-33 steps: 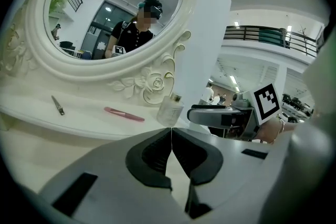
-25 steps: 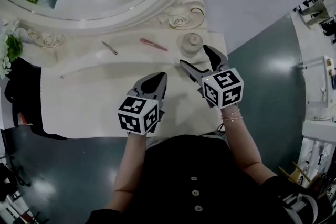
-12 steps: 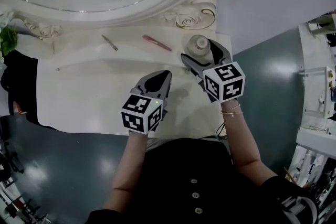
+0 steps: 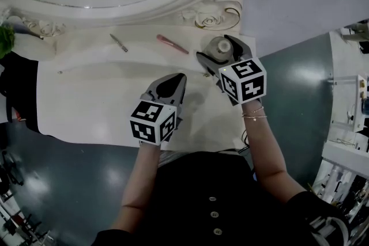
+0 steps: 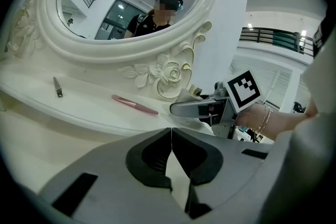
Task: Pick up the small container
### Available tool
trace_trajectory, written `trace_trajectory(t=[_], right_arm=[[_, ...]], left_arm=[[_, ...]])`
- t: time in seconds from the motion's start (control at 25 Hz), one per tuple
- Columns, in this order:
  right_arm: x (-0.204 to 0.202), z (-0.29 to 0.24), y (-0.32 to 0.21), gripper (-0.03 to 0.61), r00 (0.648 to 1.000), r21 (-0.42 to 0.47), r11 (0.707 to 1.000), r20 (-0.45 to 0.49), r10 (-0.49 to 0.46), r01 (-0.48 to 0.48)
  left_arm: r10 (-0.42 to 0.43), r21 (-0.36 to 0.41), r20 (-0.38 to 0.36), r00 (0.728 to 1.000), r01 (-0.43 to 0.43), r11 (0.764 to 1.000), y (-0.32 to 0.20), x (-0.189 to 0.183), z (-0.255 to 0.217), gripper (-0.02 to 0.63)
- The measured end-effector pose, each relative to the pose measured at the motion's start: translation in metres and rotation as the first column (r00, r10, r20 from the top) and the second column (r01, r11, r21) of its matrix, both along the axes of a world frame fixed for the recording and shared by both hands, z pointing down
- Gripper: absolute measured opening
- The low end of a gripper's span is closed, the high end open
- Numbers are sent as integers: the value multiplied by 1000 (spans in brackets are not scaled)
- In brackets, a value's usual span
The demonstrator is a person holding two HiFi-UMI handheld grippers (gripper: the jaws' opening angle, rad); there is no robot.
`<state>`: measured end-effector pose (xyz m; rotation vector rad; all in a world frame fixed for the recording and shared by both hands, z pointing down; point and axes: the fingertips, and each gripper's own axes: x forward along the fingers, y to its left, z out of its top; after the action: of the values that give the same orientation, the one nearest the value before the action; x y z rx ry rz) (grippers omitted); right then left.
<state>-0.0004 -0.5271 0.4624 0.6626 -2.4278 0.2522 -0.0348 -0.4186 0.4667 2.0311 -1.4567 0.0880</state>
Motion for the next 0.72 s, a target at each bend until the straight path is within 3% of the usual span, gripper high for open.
trace_trajectory(t=[0.28, 0.72], right_arm=[[-5, 4, -1, 336, 1000, 29, 1000, -29, 2, -2], [-5, 6, -2, 341, 999, 42, 999, -34, -3, 4]], left_arm=[[-39, -6, -10, 999, 39, 999, 1, -12, 0, 14], [-47, -4, -4, 999, 47, 999, 7, -17, 0, 14]])
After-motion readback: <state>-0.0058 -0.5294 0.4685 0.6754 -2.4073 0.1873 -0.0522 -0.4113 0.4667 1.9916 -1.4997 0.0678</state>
